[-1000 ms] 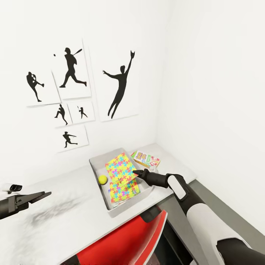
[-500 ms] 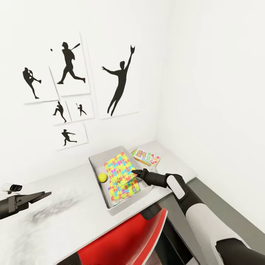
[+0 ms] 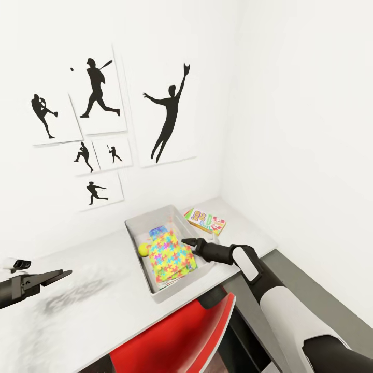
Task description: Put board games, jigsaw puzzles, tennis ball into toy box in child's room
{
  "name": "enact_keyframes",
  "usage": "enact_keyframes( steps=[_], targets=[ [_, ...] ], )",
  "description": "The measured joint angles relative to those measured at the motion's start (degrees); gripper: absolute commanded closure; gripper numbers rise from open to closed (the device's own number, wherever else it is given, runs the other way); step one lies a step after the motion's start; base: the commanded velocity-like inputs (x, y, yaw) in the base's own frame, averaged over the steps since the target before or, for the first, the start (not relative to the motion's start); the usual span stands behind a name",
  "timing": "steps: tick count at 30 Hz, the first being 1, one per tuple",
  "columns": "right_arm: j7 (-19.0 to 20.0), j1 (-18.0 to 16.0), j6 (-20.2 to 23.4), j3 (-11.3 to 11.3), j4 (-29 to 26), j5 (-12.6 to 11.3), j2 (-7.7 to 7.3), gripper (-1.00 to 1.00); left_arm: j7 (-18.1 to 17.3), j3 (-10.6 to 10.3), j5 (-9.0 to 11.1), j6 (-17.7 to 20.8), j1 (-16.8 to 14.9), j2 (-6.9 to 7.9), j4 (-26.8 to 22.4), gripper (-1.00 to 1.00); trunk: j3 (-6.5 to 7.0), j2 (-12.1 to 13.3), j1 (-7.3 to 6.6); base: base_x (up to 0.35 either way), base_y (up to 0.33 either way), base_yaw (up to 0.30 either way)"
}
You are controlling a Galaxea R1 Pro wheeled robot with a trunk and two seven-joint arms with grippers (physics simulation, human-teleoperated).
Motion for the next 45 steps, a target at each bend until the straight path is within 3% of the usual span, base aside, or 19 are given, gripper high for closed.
enact_keyframes(
  steps=[15,21,24,34,45],
  targets=[
    [0.72,0.05,0.11,0.07,-1.18,-0.08,-0.48,-1.00,0.00,0.00,-0.10,0.00,0.01,0.00,0.00,-1.00,0.00,0.00,0.00,0.000,0.000,0.000],
    [1.12,1.29,0.75,-0.34,-11.46,-0.59,-1.73,-1.00,0.00,-0.03,-0.16,-0.07,0.00,0.00,0.00,-1.00,0.00,-0.01,0.00,0.000,0.000,0.000],
    [2.42,1.75,0.93,-0.43,-16.88,-0.80,-3.49,-1.00,0.00,-0.01,-0.17,-0.08,-0.01,0.00,0.00,-1.00,0.00,0.00,0.00,0.000,0.000,0.000],
    [11.06,6.27,0.54,-1.55,-23.31,-1.38,-8.62,-1.00,0.00,0.00,-0.14,-0.09,-0.02,0.01,0.01,-1.00,0.10,0.00,0.00,0.000,0.000,-0.024],
    [21.42,14.21,-1.03,-7.92,-24.02,-1.28,-10.03,-1.00,0.00,0.00,-0.16,-0.09,-0.02,0.07,0.01,-1.00,0.84,0.00,0.00,0.000,0.000,-0.141]
  ],
)
